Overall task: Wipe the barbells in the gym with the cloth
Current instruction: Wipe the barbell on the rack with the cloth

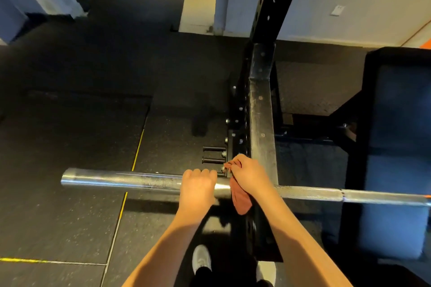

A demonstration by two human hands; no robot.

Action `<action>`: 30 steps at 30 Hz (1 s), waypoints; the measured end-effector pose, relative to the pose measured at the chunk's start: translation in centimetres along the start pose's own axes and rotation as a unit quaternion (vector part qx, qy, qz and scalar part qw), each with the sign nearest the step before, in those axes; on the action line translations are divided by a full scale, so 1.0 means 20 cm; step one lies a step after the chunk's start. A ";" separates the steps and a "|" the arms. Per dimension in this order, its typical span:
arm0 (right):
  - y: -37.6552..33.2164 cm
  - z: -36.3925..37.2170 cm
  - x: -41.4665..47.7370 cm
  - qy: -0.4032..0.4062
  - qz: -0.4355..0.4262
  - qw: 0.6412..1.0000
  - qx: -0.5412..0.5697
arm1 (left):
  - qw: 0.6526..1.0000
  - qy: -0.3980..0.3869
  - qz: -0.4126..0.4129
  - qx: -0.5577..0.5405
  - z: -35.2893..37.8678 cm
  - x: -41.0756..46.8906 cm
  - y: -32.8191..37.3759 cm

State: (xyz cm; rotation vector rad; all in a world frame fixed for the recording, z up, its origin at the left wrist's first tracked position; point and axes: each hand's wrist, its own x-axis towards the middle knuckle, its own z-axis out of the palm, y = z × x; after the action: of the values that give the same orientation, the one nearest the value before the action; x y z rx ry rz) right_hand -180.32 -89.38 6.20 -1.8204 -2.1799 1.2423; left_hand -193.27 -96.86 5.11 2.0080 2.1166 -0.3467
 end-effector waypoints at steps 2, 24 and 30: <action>0.02 0.01 -0.07 0.040 -0.027 0.998 0.037 | 1.000 -0.017 0.006 -0.009 -0.01 0.01 0.00; 0.10 0.10 -0.22 0.133 -0.149 0.979 0.045 | 0.977 -0.181 0.089 -0.061 -0.12 0.17 -0.08; 0.03 0.01 -0.01 0.068 -0.034 0.994 0.073 | 1.000 -0.008 0.025 -0.011 -0.03 0.04 -0.04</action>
State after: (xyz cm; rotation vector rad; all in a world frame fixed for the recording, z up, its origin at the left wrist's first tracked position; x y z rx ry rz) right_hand -179.82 -89.71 5.75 -1.7071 -2.0062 1.1924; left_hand -194.10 -96.01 5.49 2.0353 2.0483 -0.3299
